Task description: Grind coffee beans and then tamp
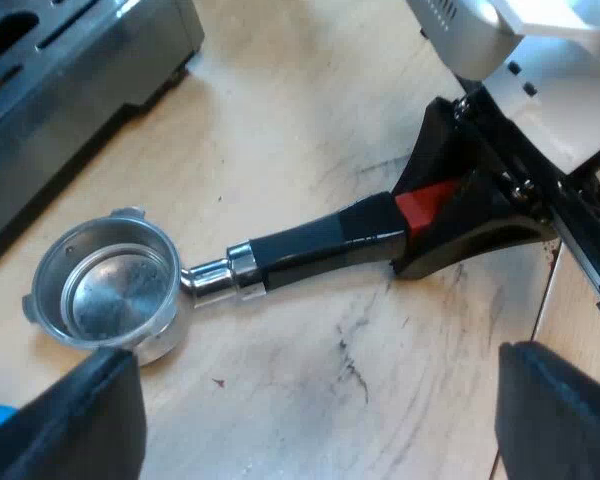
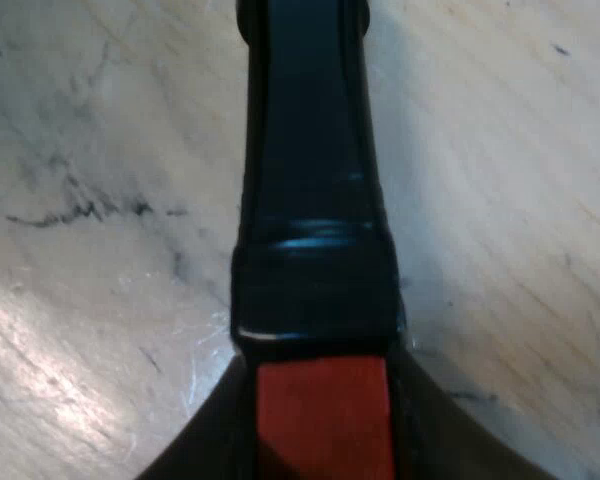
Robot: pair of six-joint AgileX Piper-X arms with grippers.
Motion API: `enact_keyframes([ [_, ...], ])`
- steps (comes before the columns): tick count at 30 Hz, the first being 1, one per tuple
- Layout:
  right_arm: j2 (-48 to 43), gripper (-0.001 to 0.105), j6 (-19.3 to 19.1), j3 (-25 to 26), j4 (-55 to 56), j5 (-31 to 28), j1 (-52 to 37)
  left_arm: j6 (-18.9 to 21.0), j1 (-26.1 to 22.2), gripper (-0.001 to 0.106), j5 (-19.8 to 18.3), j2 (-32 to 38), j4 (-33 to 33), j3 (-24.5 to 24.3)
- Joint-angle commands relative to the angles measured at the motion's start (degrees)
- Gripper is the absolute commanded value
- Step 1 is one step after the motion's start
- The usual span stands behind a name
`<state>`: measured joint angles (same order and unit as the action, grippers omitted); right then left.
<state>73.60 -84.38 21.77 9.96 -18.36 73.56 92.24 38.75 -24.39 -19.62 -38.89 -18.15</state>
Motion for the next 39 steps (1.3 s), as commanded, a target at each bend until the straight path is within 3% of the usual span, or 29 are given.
enact_keyframes([
  [1,-0.54,0.000,-0.29,0.58,-2.38,-0.65,-0.25,-0.48,0.37,0.073,0.40,-0.13,0.66,0.03],
  [19,-0.54,0.000,-0.29,0.58,0.78,-0.50,-0.25,-0.48,0.37,0.073,0.17,-0.13,0.66,0.03],
  [26,-0.54,0.001,-0.29,0.58,3.21,3.73,-0.25,-0.48,0.37,0.073,0.17,-0.13,0.66,0.03],
  [29,-0.54,0.015,-0.29,0.58,3.20,3.72,-0.25,-0.48,0.37,0.073,0.17,-0.13,0.56,0.03],
  [31,-0.54,0.033,0.29,0.58,3.20,3.72,-0.25,-0.48,0.37,0.073,0.17,-0.13,0.56,0.03],
  [34,-0.54,0.051,2.23,0.58,3.20,3.72,-0.25,-0.48,0.37,0.073,0.17,-0.13,0.56,0.03],
  [39,-0.54,0.054,3.63,0.58,3.20,3.72,-0.25,-0.48,0.37,0.073,0.17,-0.13,0.56,0.03],
])
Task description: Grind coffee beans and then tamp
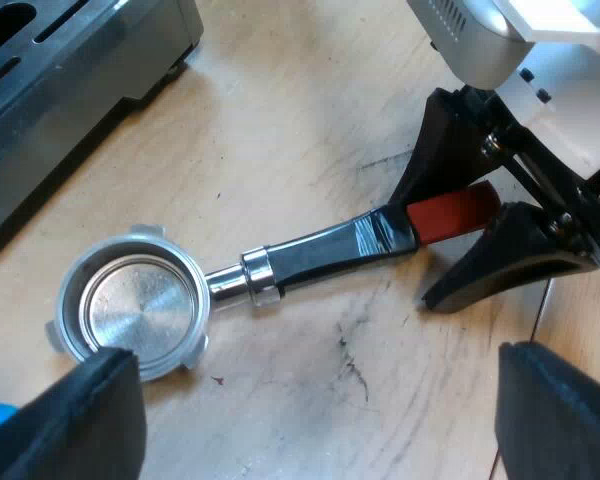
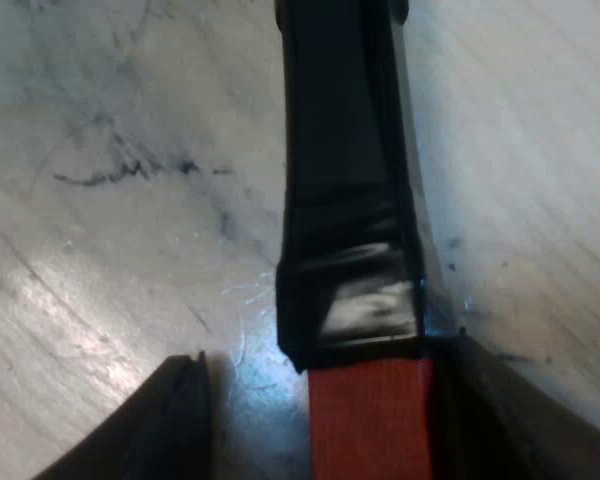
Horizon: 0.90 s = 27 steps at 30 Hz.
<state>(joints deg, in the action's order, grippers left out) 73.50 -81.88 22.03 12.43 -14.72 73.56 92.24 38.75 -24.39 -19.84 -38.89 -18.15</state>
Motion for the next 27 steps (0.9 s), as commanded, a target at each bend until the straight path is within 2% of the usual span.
enact_keyframes([
  [1,-0.44,0.054,1.91,0.31,0.74,0.08,-0.25,-0.48,0.37,0.073,0.17,0.10,0.56,0.03],
  [6,-0.44,0.054,2.65,0.44,3.68,0.08,-0.25,-0.48,0.37,0.073,0.17,0.10,0.56,-0.18],
  [12,-0.44,0.054,5.56,2.43,11.55,0.47,-0.25,-0.48,0.37,0.073,0.46,0.10,-1.78,-2.79],
  [17,-0.55,0.054,5.74,6.18,18.75,-0.11,-0.25,-0.48,0.37,0.073,0.62,0.10,-6.28,-4.91],
  [21,-0.92,0.054,5.74,10.63,27.90,-3.37,-0.25,-0.48,0.37,0.073,0.62,0.10,-10.05,-7.19],
  [27,-3.35,0.054,4.76,15.80,37.13,-5.30,-0.25,-0.48,0.37,0.070,2.21,0.20,-10.67,-9.44],
])
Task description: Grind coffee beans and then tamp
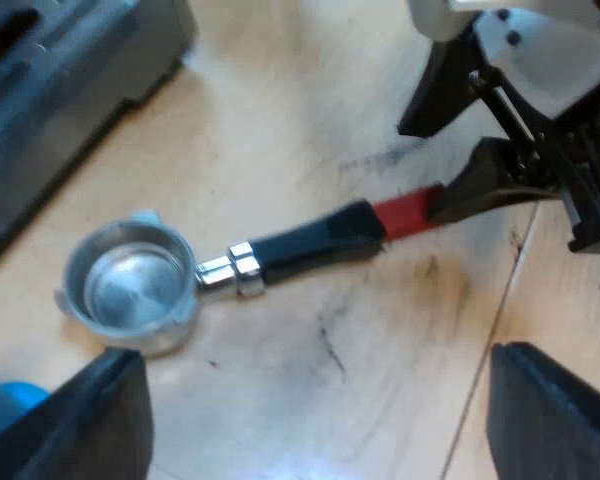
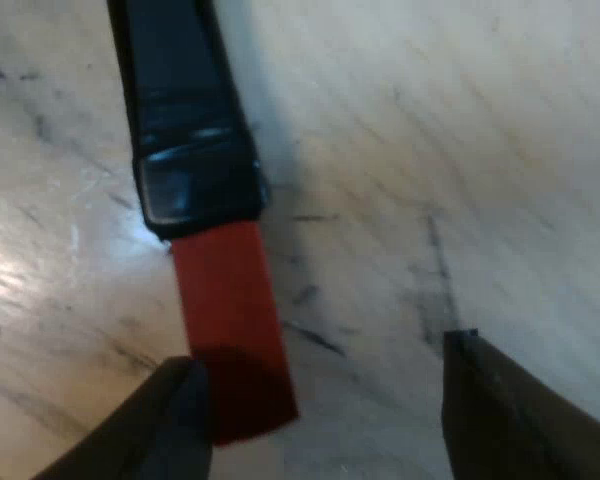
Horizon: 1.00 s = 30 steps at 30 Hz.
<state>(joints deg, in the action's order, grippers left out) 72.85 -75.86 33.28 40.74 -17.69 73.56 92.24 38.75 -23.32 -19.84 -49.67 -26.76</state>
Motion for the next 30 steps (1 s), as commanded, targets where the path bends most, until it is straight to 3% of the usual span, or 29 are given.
enact_keyframes([
  [1,-3.01,0.054,-1.58,4.87,9.42,-2.49,-0.25,-0.48,0.37,0.070,2.51,0.20,-0.26,-1.71],
  [4,-6.35,0.054,-4.05,7.60,10.70,-3.56,0.03,-0.48,0.37,0.070,2.60,0.20,-2.09,-3.30],
  [8,-9.37,0.054,-4.09,9.63,10.70,-3.55,0.03,-0.48,0.37,0.070,3.99,0.20,-5.53,-5.00],
  [14,-12.98,0.054,-5.61,12.20,9.50,-3.44,0.11,-0.48,0.37,0.070,9.87,0.32,-9.74,-8.16],
  [21,-13.65,0.054,-8.38,12.07,-1.31,-3.45,0.11,-0.48,0.37,0.070,12.40,0.32,-9.77,-8.44],
  [27,-13.24,0.054,-13.16,11.12,-11.70,-3.45,0.11,-0.48,0.37,0.070,14.25,0.32,-9.77,-8.44],
  [30,-12.20,0.054,-13.15,9.49,-16.90,-3.45,0.11,-0.48,0.37,0.070,15.14,0.32,-9.77,-8.44],
])
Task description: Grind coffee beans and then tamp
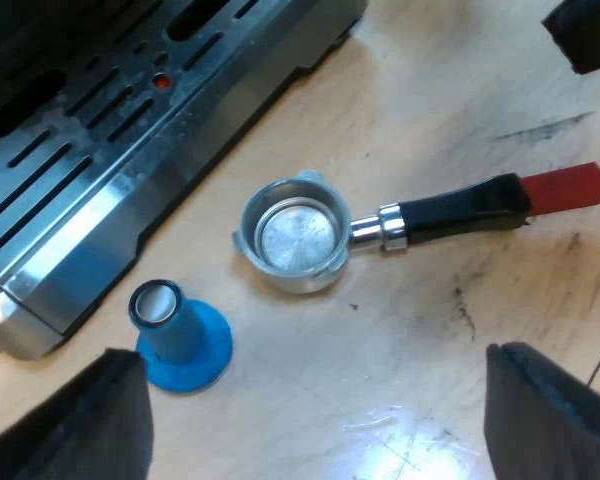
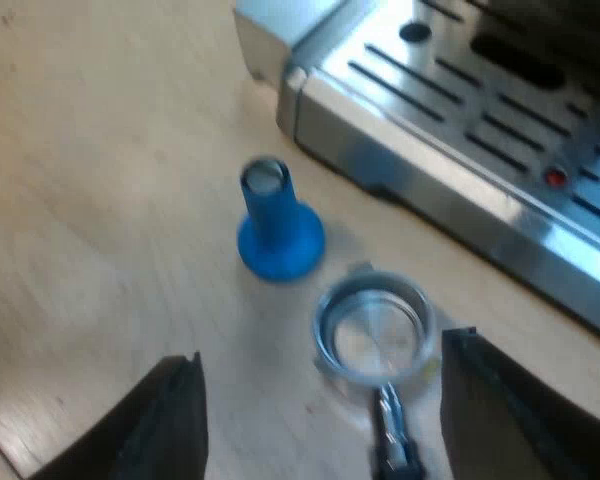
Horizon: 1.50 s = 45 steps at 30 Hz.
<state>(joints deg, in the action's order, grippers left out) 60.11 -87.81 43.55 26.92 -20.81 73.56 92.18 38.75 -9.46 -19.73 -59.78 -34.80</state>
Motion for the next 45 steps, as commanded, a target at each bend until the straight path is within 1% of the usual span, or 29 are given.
enact_keyframes([
  [1,0.83,0.054,-1.19,-1.07,-4.41,-0.33,0.11,-0.42,0.37,0.070,1.41,0.20,0.34,-0.40],
  [3,1.75,0.054,-1.19,-2.42,-8.13,-0.33,0.11,-0.42,0.37,0.070,1.65,0.20,0.34,-0.40],
  [4,3.20,0.054,-1.19,-3.56,-11.24,-0.33,0.11,-0.42,0.37,0.070,2.62,0.20,0.44,-0.40],
  [10,7.84,0.054,-1.19,-5.15,-19.25,-0.33,0.11,-0.42,0.37,0.070,6.32,0.20,0.46,-0.40],
  [16,10.73,0.054,-1.19,-5.25,-22.61,-0.33,0.11,-0.42,0.37,0.070,6.37,0.20,0.46,-0.40],
  [17,11.32,0.054,-1.19,-5.25,-23.37,-0.33,0.11,0.13,0.37,0.070,6.37,0.20,0.46,-0.40],
  [18,14.70,0.054,-1.56,-5.25,-27.33,-0.43,0.11,0.74,0.37,0.070,6.57,0.20,0.46,-0.40],
  [19,15.31,0.054,-3.71,-5.25,-27.86,-0.56,0.11,1.91,0.37,0.070,7.01,0.20,0.46,-0.40],
  [20,15.51,0.054,-4.07,-5.25,-28.06,-0.71,0.11,2.44,0.37,0.070,7.30,0.20,0.46,-0.40],
  [23,15.54,0.054,-4.37,-5.25,-28.12,-2.47,0.11,2.92,0.37,0.070,7.56,0.20,1.79,-0.40],
  [27,15.54,0.054,-5.04,-5.25,-28.44,-4.18,0.11,3.13,0.37,0.070,7.57,0.00,5.41,-0.40],
  [28,15.54,0.054,-5.02,-5.25,-28.28,-6.05,0.11,3.24,0.37,0.070,7.57,-0.67,6.48,-0.40],
  [34,15.54,0.054,-5.02,-5.25,-28.30,-6.32,0.11,3.40,0.37,0.070,7.57,-4.87,7.70,-0.40],
  [36,15.54,0.054,-5.02,-5.25,-28.30,-6.32,0.11,3.40,0.37,0.070,7.57,-8.36,9.06,-0.40],
  [37,15.54,0.054,-5.02,-5.25,-28.30,-6.32,0.11,3.40,0.37,0.070,7.57,-8.70,9.26,-0.40],
  [38,15.54,0.054,-5.02,-5.25,-28.01,-6.32,0.11,3.50,0.37,0.070,7.73,-13.70,12.49,-0.40],
  [40,15.54,0.054,-5.02,-5.25,-28.01,-6.32,0.45,3.79,0.37,0.070,8.38,-17.77,13.94,-0.40],
  [42,15.54,0.054,-5.02,-5.25,-27.92,-6.32,0.70,4.00,0.37,0.070,8.42,-20.69,14.64,-0.40],
  [43,15.54,0.053,-5.22,-5.25,-27.67,-6.69,0.81,3.97,0.37,0.070,8.09,-20.69,14.64,-0.40],
  [44,15.54,0.053,-5.21,-5.25,-26.33,-7.58,0.81,4.37,0.37,0.070,7.59,-22.26,15.27,-0.40],
  [45,15.54,0.053,-5.21,-5.25,-26.33,-7.58,0.81,4.46,0.37,0.070,8.05,-23.00,15.58,-0.40],
])
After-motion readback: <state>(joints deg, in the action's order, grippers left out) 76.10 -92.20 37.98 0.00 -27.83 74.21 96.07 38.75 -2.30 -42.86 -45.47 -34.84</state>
